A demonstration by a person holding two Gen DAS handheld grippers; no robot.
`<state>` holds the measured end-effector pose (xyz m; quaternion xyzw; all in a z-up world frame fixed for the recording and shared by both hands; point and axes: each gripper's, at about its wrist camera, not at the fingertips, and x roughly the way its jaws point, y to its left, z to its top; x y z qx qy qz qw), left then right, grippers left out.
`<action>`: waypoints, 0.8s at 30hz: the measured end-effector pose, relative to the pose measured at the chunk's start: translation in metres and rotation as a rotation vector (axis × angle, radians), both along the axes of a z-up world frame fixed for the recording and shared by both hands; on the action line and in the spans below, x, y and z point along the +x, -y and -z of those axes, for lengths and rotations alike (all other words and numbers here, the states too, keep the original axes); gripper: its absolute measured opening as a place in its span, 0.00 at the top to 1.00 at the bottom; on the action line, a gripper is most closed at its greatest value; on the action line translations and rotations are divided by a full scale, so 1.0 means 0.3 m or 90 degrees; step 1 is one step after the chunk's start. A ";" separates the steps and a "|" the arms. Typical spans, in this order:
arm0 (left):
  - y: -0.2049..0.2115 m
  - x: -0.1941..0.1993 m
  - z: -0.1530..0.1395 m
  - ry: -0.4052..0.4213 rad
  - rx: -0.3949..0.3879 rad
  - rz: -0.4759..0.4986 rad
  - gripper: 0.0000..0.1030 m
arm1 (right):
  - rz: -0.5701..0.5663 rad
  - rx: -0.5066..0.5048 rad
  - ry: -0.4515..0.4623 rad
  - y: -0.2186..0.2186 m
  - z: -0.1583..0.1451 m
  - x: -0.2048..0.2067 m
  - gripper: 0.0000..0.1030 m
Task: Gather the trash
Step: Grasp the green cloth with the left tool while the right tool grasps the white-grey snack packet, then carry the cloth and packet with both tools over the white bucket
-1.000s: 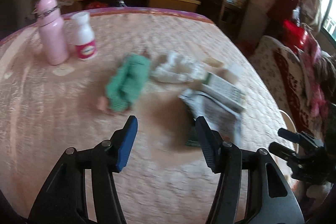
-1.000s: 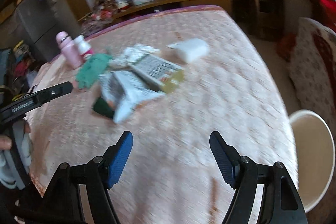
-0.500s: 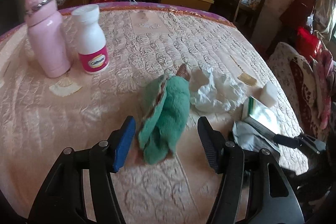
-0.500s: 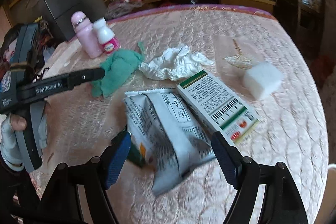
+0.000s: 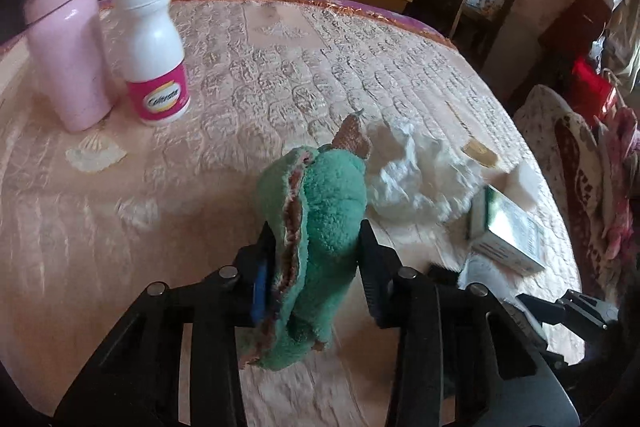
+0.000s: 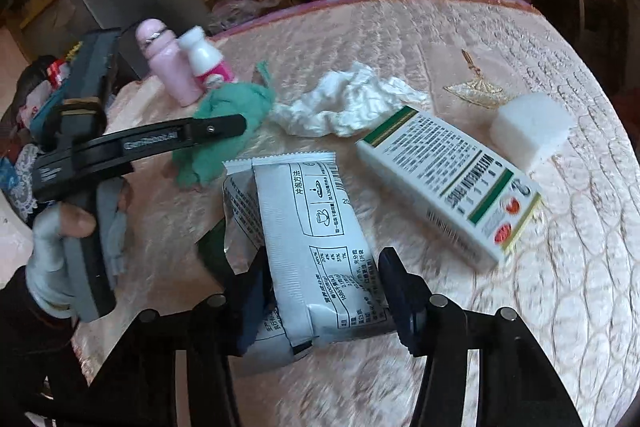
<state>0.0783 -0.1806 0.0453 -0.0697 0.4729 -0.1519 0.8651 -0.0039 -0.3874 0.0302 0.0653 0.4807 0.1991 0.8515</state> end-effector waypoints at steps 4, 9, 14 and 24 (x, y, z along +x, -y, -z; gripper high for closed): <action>-0.017 -0.096 -0.054 0.014 -0.015 -0.003 0.66 | 0.023 0.024 0.031 0.033 -0.059 -0.089 0.50; 0.009 -0.224 -0.118 0.032 -0.022 0.004 0.66 | 0.063 0.007 0.053 0.083 -0.117 -0.193 0.50; 0.092 -0.345 -0.148 0.055 -0.010 0.018 0.66 | 0.103 -0.015 0.064 0.137 -0.152 -0.283 0.50; 0.251 -0.499 -0.167 0.074 0.013 0.050 0.66 | 0.164 -0.054 0.095 0.234 -0.191 -0.420 0.50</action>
